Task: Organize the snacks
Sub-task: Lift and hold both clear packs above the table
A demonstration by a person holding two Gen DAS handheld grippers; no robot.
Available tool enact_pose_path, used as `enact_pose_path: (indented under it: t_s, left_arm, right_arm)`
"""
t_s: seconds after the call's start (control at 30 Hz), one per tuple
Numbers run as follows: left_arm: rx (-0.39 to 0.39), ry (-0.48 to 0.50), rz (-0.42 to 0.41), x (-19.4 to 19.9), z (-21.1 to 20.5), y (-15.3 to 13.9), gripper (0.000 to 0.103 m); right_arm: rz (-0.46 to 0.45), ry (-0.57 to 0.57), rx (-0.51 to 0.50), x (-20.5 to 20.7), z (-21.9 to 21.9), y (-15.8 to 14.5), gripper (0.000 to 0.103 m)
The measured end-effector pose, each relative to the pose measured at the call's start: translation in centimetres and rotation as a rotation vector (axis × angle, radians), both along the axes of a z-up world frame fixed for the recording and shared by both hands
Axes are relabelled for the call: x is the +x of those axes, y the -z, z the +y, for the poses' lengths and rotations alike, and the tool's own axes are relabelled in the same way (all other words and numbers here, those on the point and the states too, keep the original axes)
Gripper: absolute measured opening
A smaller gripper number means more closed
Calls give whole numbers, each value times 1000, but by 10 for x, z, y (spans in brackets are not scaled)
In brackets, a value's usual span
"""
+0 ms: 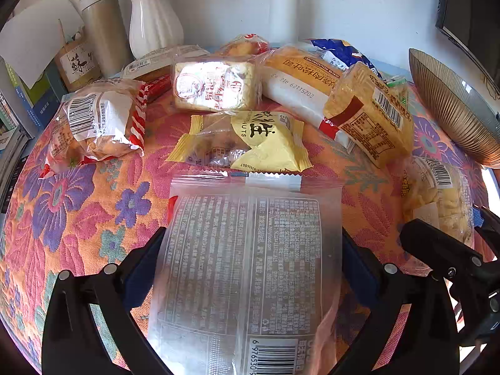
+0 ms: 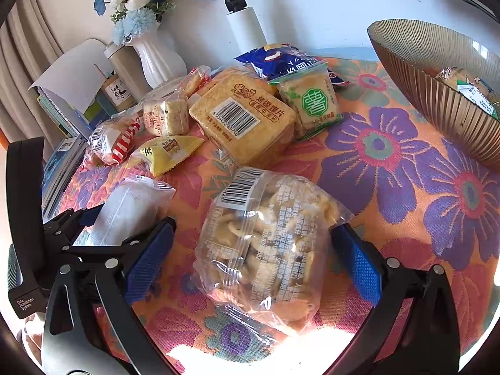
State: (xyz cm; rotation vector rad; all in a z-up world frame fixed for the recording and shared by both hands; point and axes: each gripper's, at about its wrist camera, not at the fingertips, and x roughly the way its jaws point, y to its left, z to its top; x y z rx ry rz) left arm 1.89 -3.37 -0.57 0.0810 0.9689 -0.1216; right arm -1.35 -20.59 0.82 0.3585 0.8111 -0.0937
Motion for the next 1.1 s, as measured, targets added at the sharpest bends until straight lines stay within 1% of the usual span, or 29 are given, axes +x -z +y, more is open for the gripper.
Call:
enact_pose_path:
  t_s: [1.1]
  left_arm:
    - [0,0,0,0,1,0,98]
  right_arm:
    - [-7,1,16,-1,-1,-1,100]
